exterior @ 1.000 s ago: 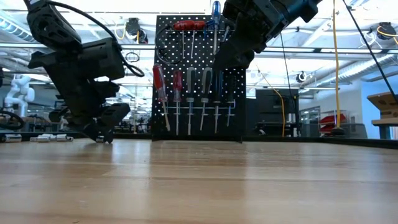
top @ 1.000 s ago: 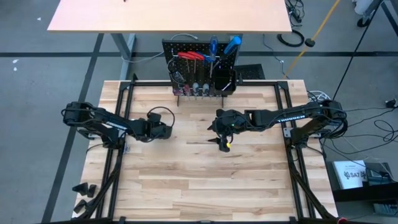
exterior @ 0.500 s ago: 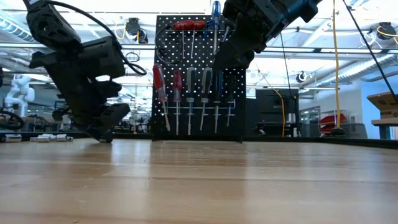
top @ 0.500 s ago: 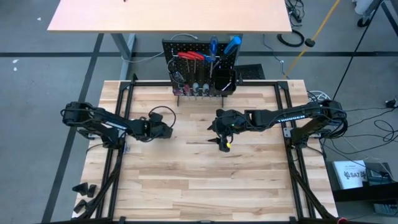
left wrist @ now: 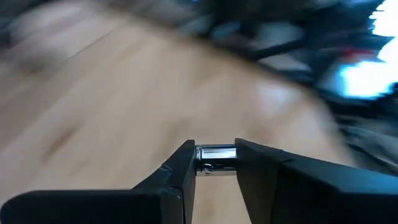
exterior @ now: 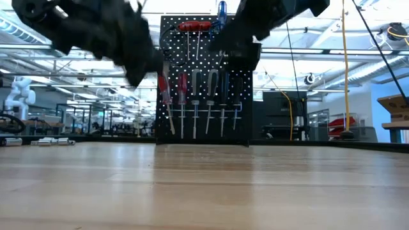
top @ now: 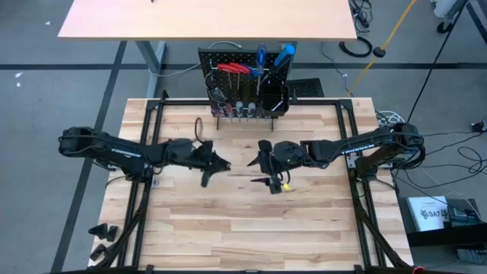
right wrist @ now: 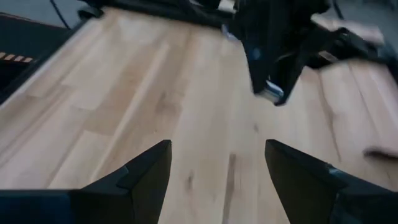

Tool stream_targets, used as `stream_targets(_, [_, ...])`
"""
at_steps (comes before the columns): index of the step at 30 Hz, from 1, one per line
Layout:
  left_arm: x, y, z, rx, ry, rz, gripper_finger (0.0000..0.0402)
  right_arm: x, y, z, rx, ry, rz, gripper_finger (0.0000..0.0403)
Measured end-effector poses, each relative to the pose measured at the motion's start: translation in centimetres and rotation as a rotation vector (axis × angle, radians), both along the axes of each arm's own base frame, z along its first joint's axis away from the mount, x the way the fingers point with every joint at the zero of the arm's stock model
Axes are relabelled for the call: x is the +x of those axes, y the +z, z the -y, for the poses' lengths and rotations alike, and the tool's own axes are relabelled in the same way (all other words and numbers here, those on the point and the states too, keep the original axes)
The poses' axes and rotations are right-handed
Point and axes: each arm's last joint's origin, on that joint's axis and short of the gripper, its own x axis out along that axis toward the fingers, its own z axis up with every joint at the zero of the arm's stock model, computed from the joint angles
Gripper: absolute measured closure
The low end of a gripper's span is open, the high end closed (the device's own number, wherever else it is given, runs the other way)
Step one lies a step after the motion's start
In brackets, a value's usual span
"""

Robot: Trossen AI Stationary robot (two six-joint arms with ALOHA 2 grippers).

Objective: Hang tools onto peg board
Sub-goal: Put the socket wrench into the black bin on the peg board

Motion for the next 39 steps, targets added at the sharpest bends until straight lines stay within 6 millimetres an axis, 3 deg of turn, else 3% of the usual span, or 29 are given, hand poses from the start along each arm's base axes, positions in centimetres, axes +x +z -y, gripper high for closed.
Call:
stream_targets(4, [-0.2, 2.7, 0.7, 0.070, -0.272, 0.254, 0.0309, 0.3, 0.8, -1.3, -0.092, 0.086, 0.108, 0.0151])
stream_targets(7, [-0.4, 3.6, 0.6, 0.105, -0.324, 0.338, 0.0309, 0.6, 1.9, -1.9, -0.145, 0.124, 0.240, 0.0151])
stream_targets(14, [-0.3, 4.0, -0.8, 0.109, -0.296, 0.349, 0.0309, 0.6, 3.3, -3.8, -0.330, 0.220, 0.416, 0.0151])
stream_targets(20, [0.5, 6.2, -2.0, 0.050, -0.242, 0.371, 0.0310, 0.7, 3.7, -3.5, -0.403, 0.100, 0.441, 0.0151])
stream_targets(26, [1.1, 5.6, -1.1, 0.008, -0.277, 0.340, 0.0310, 0.9, 2.7, -3.6, -0.469, 0.087, 0.371, 0.0151])
stream_targets(39, [1.5, 5.7, -1.0, -0.127, -0.187, 0.353, 0.0310, 1.4, 3.0, -3.5, -0.503, -0.003, 0.434, 0.0152])
